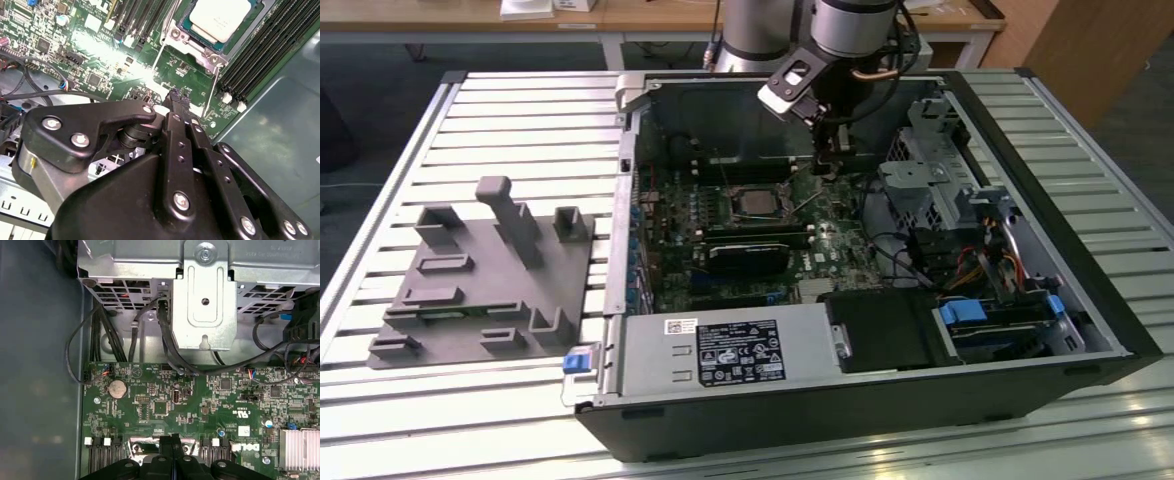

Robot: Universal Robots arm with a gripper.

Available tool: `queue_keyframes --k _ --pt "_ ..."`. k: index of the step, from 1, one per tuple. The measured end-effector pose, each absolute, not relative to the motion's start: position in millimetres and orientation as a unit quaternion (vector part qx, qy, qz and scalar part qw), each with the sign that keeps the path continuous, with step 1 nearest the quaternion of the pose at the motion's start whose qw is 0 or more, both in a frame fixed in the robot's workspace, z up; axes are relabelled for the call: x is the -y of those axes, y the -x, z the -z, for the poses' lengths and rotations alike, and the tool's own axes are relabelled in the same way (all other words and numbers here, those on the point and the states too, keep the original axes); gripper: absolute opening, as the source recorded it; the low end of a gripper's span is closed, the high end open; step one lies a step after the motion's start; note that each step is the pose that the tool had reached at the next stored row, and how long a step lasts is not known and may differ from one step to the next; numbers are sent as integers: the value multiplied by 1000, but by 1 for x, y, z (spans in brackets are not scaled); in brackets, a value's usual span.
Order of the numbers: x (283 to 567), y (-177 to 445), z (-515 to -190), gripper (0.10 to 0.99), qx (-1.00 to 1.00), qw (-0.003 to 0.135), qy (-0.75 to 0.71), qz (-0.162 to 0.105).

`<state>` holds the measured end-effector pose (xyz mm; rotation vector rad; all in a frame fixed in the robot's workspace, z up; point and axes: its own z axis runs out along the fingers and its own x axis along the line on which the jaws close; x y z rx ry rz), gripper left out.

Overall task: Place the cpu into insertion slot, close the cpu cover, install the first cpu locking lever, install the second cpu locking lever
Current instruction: 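Close the cpu cover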

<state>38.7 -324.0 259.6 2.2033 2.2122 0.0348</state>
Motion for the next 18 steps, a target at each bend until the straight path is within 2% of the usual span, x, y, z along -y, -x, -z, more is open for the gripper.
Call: queue_keyframes --k 18 --pt "316 -57 -256 106 -708 9 -706 -11"
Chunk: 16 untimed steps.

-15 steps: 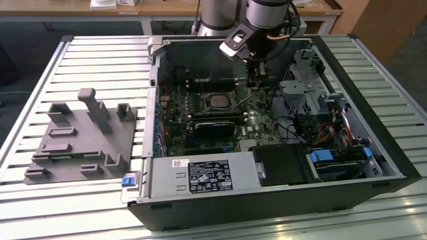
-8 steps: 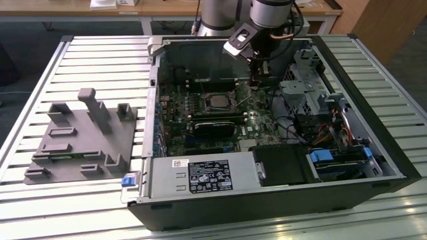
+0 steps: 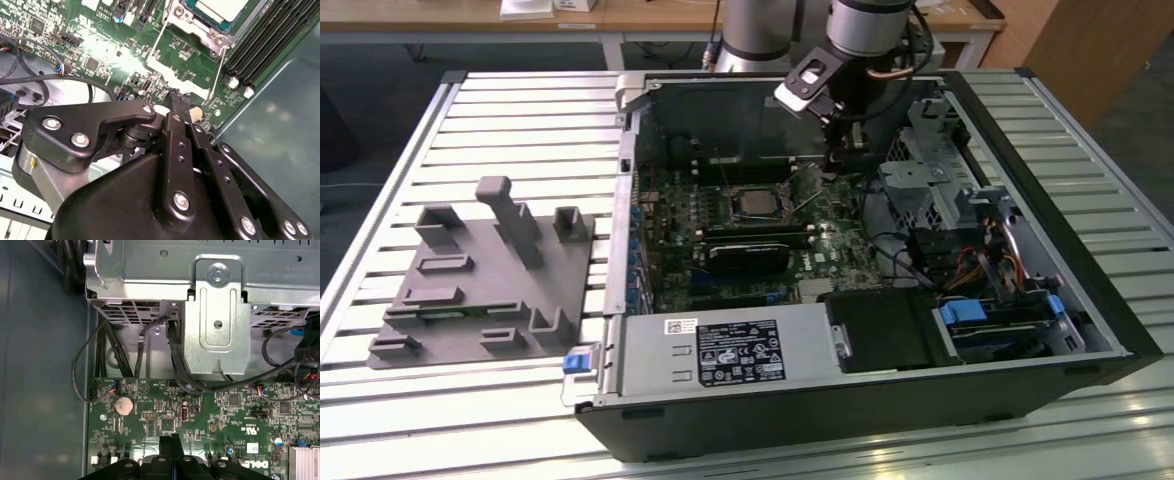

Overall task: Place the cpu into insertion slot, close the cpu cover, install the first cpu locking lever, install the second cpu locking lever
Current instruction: 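Close the cpu cover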

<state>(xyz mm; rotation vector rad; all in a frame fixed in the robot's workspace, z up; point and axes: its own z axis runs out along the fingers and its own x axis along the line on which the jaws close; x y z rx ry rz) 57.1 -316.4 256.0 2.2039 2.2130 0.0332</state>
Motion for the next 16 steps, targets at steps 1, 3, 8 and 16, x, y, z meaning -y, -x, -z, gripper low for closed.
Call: queue_keyframes --k 1,3,8,16 --pt "316 -58 -256 106 -708 9 -706 -11" --pt "316 -59 -255 106 -708 9 -706 -11" --pt "316 -60 -253 106 -708 9 -706 -10" --pt "316 -61 -246 106 -709 9 -706 -9"
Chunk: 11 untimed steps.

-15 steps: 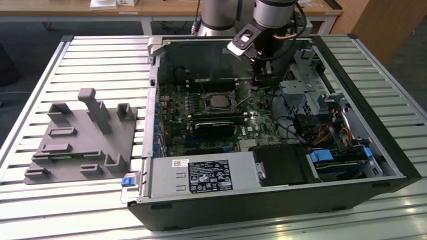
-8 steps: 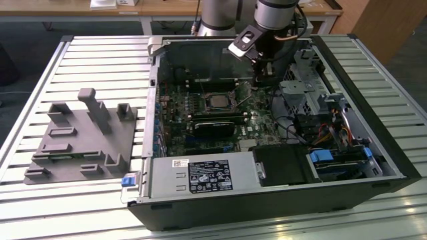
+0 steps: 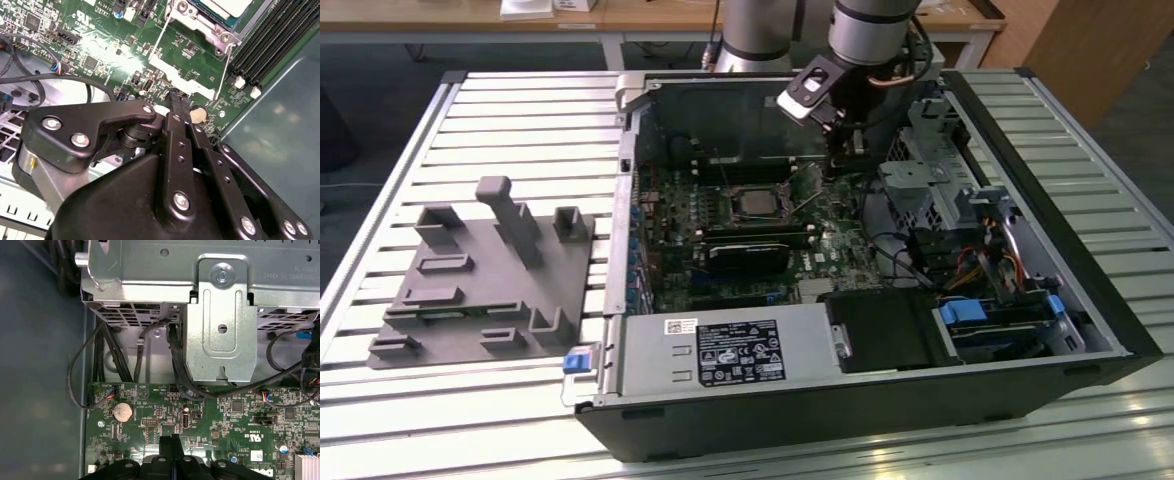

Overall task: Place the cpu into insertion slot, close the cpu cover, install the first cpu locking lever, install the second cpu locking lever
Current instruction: 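Close the cpu cover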

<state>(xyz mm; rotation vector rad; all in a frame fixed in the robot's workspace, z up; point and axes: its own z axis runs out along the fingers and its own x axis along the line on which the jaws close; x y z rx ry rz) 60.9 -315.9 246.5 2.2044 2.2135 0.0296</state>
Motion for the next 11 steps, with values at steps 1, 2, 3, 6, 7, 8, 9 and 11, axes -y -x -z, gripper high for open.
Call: queue_keyframes --k 1,2,3,6,7,8,9,11 --pt "316 -61 -245 106 -709 8 -706 -9" --pt "316 -61 -245 106 -709 8 -706 -8" --pt "316 -61 -244 106 -708 7 -706 -8" --pt "316 -61 -243 106 -709 7 -706 -7" --pt "316 -61 -243 106 -709 7 -706 -7" --pt "316 -60 -243 106 -709 7 -706 -7" --pt "316 -60 -243 106 -709 7 -706 -7" --pt "316 -58 -243 106 -709 7 -706 -8"
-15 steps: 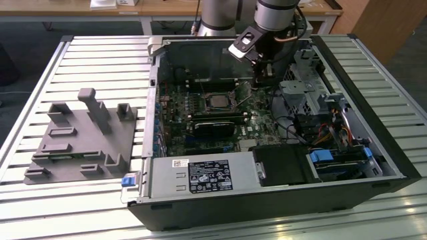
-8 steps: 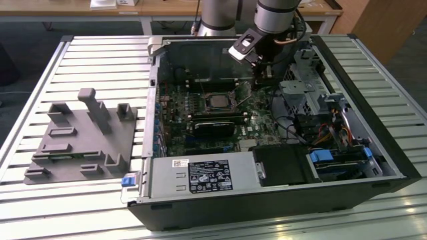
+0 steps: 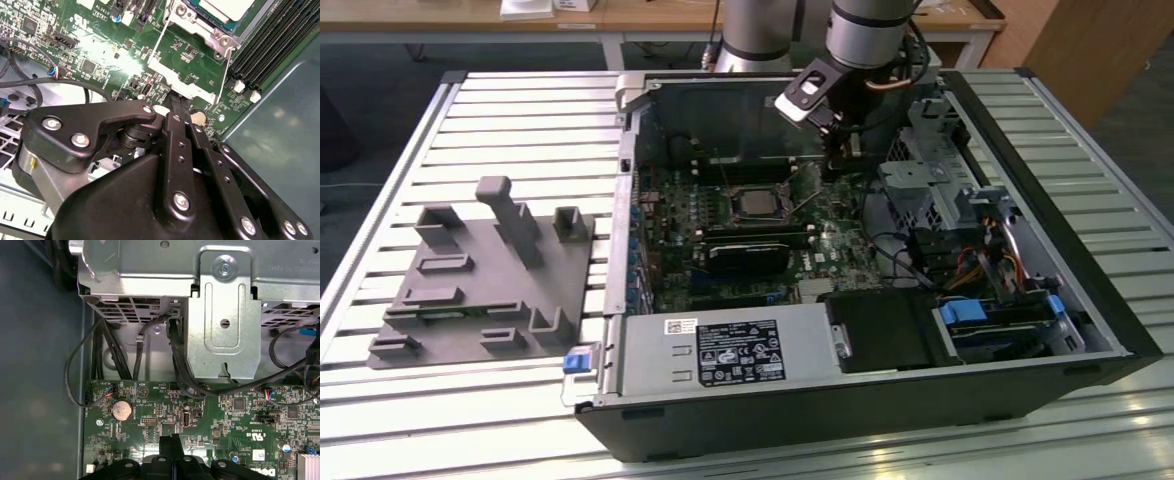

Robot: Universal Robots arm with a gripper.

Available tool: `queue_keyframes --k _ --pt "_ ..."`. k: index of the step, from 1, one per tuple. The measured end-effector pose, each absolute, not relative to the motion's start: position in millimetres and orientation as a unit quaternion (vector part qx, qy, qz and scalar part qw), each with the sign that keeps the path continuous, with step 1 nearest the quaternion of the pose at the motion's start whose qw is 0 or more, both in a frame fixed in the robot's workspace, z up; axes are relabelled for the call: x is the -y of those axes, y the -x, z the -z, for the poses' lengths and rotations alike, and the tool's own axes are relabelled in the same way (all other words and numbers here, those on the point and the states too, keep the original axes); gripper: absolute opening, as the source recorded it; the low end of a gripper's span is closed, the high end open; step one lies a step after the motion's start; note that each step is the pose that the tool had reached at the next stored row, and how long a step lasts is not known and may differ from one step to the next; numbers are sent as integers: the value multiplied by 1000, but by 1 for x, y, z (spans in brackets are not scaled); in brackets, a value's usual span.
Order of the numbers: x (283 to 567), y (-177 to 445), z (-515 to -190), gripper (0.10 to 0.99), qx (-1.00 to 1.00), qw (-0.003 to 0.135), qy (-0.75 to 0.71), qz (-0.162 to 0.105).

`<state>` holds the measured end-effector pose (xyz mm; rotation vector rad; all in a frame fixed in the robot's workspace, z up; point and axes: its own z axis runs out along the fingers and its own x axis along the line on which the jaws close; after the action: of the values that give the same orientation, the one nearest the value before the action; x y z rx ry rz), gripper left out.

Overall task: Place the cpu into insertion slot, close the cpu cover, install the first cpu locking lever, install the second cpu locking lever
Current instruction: 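Close the cpu cover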

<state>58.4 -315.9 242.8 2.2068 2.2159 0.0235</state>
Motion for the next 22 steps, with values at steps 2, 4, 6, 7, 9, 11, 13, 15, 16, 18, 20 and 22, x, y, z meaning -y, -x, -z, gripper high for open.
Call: queue_keyframes --k 2,4,6,7,9,11,13,15,16,18,20,22 --pt "316 -57 -243 106 -708 7 -706 -7" --pt "316 -54 -243 106 -709 7 -706 -8" --pt "316 -50 -243 106 -709 7 -706 -8" --pt "316 -48 -243 106 -709 7 -706 -8" --pt "316 -44 -243 106 -709 7 -706 -7" --pt "316 -40 -243 106 -709 7 -706 -7" --pt "316 -36 -243 106 -709 7 -706 -7" --pt "316 -31 -243 106 -709 7 -706 -7" --pt "316 -27 -243 106 -709 7 -706 -7" --pt "316 -20 -243 106 -708 7 -706 -7" --pt "316 -17 -243 106 -709 7 -706 -8" --pt "316 -14 -243 106 -709 7 -706 -8"
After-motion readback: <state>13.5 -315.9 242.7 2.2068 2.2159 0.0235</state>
